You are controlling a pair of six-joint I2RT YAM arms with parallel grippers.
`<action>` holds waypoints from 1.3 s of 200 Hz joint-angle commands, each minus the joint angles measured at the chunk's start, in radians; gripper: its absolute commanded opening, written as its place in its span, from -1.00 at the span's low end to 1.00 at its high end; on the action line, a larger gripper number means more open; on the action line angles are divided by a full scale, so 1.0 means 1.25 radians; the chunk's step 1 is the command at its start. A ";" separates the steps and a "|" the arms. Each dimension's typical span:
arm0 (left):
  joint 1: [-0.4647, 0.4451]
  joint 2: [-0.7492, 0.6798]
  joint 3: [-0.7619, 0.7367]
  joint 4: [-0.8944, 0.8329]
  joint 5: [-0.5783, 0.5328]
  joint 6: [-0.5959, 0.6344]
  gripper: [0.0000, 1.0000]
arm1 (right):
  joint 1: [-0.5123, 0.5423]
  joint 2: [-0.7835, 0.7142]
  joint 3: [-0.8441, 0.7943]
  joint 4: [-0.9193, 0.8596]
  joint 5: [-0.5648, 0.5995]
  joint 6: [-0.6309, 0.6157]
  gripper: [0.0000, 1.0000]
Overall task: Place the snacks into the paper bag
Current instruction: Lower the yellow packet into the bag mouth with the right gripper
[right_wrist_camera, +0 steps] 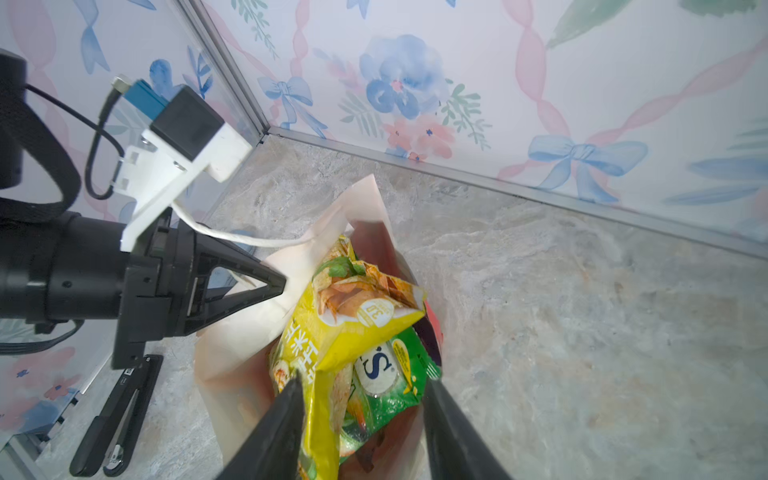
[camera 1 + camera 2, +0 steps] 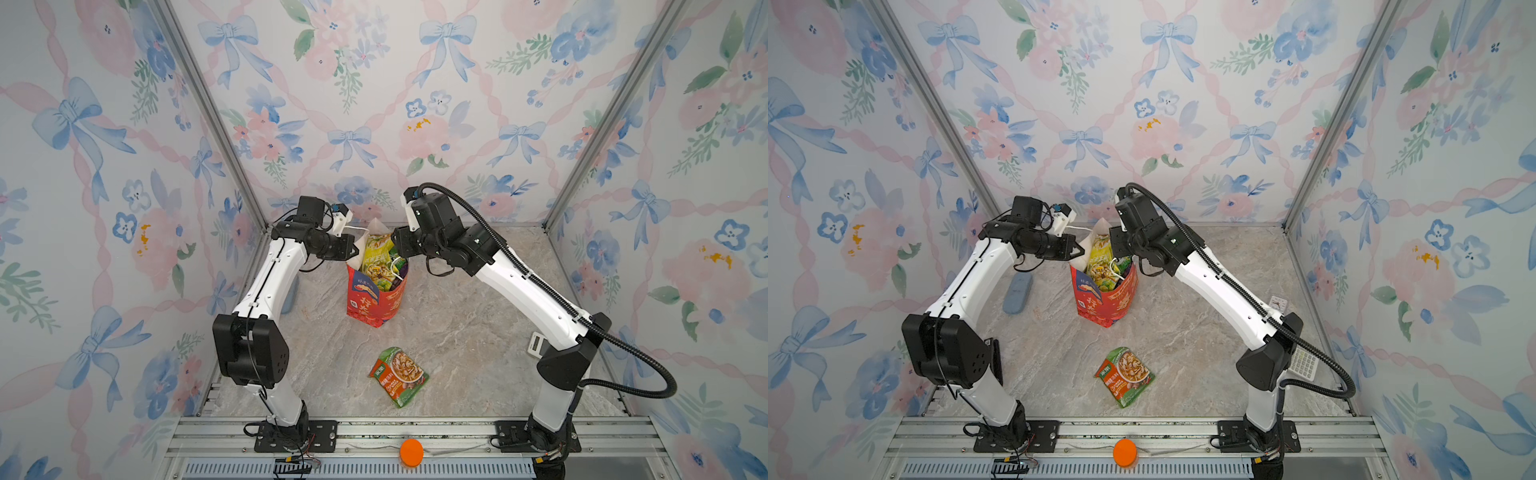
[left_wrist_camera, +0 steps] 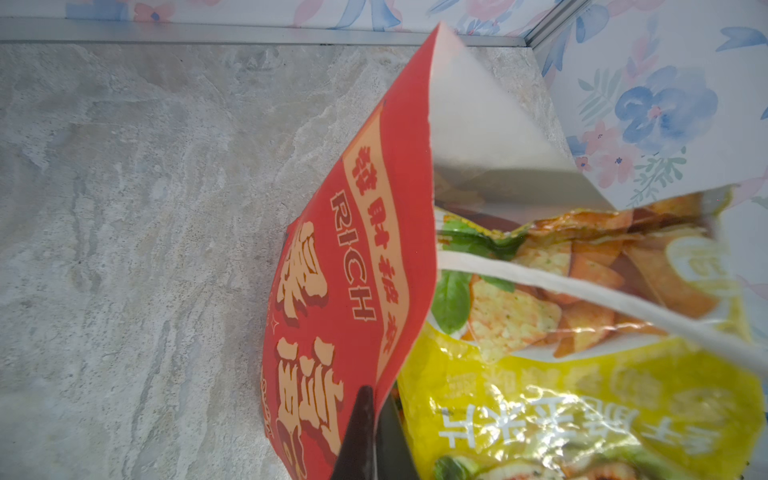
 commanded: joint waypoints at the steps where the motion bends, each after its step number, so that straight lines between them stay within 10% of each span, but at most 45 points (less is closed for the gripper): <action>1: -0.005 0.007 -0.015 -0.026 -0.002 0.002 -1.00 | 0.026 0.060 0.077 -0.076 0.036 -0.049 -0.14; 64: -0.003 0.007 -0.016 -0.026 -0.003 0.002 -1.00 | 0.051 0.217 0.283 -0.193 0.042 -0.095 -0.26; 260: -0.004 0.009 -0.016 -0.026 0.002 0.003 -1.00 | -0.001 0.374 0.240 -0.202 -0.034 -0.019 -0.25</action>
